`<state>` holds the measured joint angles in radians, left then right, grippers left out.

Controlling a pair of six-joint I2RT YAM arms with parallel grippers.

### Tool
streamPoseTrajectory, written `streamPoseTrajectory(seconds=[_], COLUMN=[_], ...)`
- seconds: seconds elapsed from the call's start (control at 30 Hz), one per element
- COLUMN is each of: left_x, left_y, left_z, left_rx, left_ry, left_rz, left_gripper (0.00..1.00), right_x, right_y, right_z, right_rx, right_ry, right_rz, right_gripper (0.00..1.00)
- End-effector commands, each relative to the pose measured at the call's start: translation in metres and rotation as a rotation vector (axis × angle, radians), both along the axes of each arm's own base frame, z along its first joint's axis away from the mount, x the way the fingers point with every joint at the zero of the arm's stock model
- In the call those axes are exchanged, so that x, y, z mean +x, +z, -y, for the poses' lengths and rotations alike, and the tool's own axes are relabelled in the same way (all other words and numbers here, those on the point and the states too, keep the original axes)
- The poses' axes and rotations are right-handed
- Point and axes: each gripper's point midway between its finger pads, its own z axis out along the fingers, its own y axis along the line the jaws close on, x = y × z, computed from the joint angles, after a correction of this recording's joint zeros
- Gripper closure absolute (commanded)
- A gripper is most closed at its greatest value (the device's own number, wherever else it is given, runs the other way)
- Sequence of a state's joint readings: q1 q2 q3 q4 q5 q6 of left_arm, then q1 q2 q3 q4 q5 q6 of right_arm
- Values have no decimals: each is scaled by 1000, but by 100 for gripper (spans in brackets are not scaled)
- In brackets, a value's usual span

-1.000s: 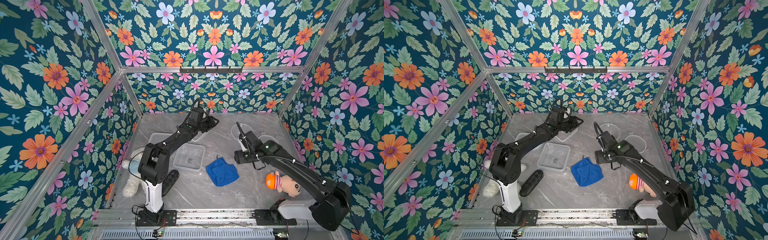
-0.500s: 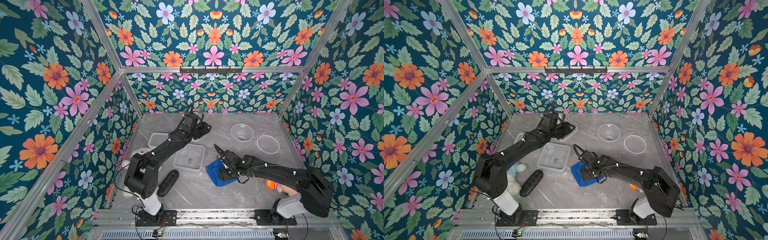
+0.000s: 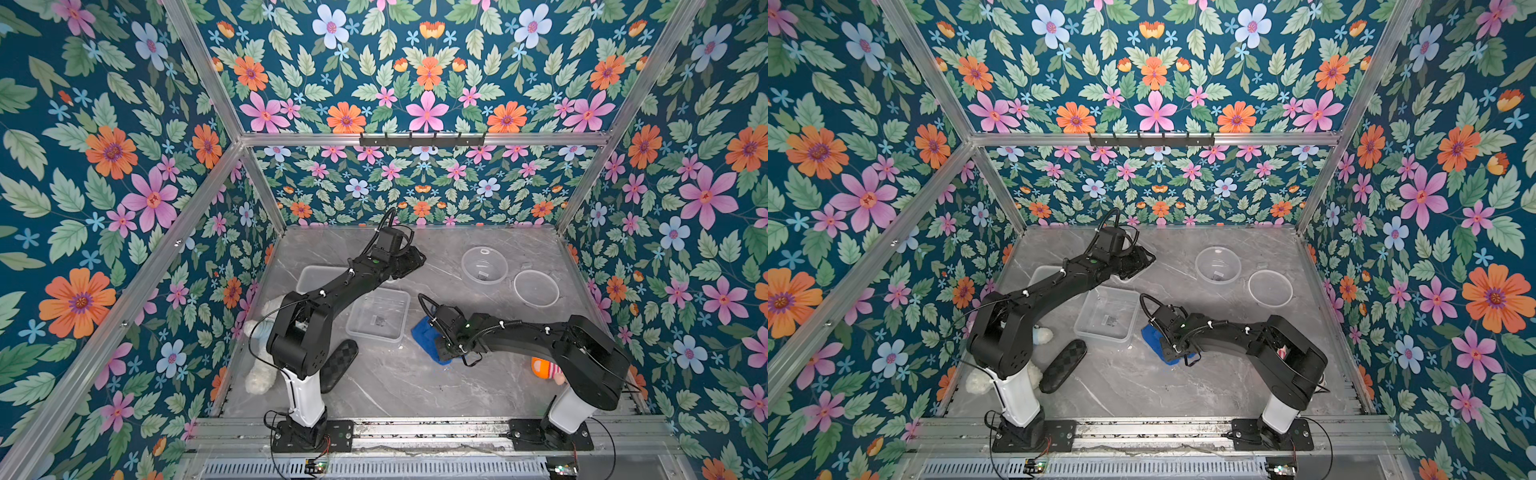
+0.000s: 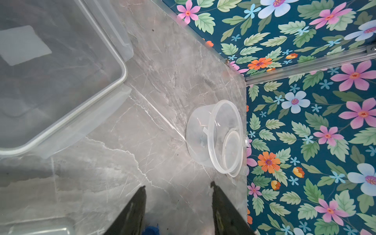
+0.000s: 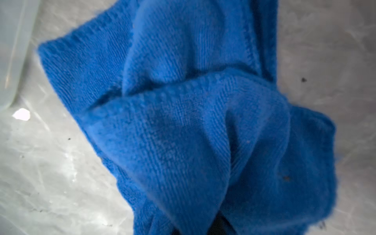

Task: Wipe the insides of the lunch boxes
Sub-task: Pick up the cleaning item at the center of the board, then wipe the dirt inside the lunch box, then pick up the lunch box from the center of the board.

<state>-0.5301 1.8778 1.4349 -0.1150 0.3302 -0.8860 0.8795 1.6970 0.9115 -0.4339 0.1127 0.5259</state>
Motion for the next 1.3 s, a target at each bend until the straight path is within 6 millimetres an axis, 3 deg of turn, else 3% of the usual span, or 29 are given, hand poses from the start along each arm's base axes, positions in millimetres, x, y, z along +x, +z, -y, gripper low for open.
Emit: streamPoseTrajectory(seconds=[0.0,0.1,0.23,0.3,0.37,0.43,0.6,0.8,0.97,1.1,1.27], left_x=[10,21,35,38,39,37,33,31,30,31,34], left_y=[0,-8,-13,-17,-21,-23,-34,-57,-78,-87,-91], left_z=[13,29,52,64,76,90,117,143,146,148,151], left_rx=[0,10,24,18,15,16,40,47,72,63,48], left_ry=[-58,-103,-151,-172,-192,-216,-248,-273,-258,-255,-247], left_rz=[15,2,4,2,-3,-3,-1,-26,-56,-72,-81], left_gripper=[45,45,44,44,44,44,43,44,49,53,59], right_x=[-16,12,70,97,121,142,190,236,272,290,287], right_y=[-1,47,130,163,184,189,165,117,89,64,61], right_z=[43,60,85,99,111,121,138,156,158,130,78], right_rx=[-164,-118,120,174,180,148,63,2,63,180,338], right_ry=[-23,-85,-225,-277,-309,-331,-365,-396,-415,-368,-279], right_rz=[-68,13,135,193,216,202,154,55,5,-80,-131], right_gripper=[100,100,100,100,100,100,100,100,100,100,100])
